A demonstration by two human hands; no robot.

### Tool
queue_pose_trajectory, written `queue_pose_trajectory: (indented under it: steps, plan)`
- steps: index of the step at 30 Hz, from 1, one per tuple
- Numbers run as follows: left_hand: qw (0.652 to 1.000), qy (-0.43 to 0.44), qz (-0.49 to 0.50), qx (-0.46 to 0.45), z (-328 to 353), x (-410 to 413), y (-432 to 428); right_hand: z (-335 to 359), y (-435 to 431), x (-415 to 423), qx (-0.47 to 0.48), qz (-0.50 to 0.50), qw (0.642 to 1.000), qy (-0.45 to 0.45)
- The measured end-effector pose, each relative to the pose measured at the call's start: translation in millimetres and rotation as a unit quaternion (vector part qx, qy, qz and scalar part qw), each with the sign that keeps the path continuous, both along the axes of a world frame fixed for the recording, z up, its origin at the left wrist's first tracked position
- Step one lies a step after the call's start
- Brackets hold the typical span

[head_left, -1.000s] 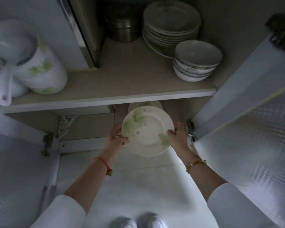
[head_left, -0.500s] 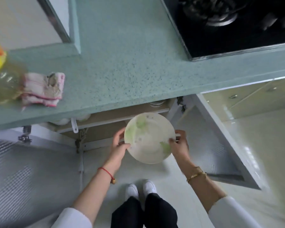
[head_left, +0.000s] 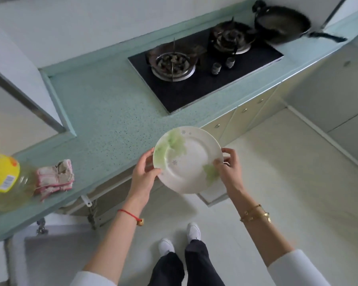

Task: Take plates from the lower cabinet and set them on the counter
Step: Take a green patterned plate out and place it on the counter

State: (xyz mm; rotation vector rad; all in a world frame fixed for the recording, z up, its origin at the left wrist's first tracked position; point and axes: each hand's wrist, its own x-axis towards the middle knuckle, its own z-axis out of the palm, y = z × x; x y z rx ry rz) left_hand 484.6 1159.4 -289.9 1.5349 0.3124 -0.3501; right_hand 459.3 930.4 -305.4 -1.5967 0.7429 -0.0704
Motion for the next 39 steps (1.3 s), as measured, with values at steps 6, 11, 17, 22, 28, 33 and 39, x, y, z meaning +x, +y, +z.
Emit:
queue_pose_trajectory:
  steps: [6,11,17,22,28,33,39]
  plan:
    - [0.993,-0.036,-0.112,-0.017,53,19,-49,63,-47,-22,0.006,-0.082,0.996,-0.044]
    - [0.98,-0.058,-0.185,-0.036,79,33,-109,94,-96,-48,0.014,-0.154,0.986,-0.067]
    - [0.964,-0.064,-0.248,-0.071,102,43,-205,115,-175,-71,0.01,-0.225,0.971,-0.082]
    - [0.955,-0.073,-0.269,-0.098,118,45,-306,133,-267,-84,-0.013,-0.245,0.965,-0.094]
    - [0.95,-0.085,-0.282,-0.106,129,45,-427,148,-381,-94,-0.041,-0.252,0.962,-0.101]
    - [0.943,-0.085,-0.305,-0.104,134,57,-509,151,-455,-89,-0.044,-0.272,0.956,-0.098]
    - [0.931,-0.08,-0.345,-0.086,127,91,-605,143,-539,-68,-0.044,-0.305,0.948,-0.083]
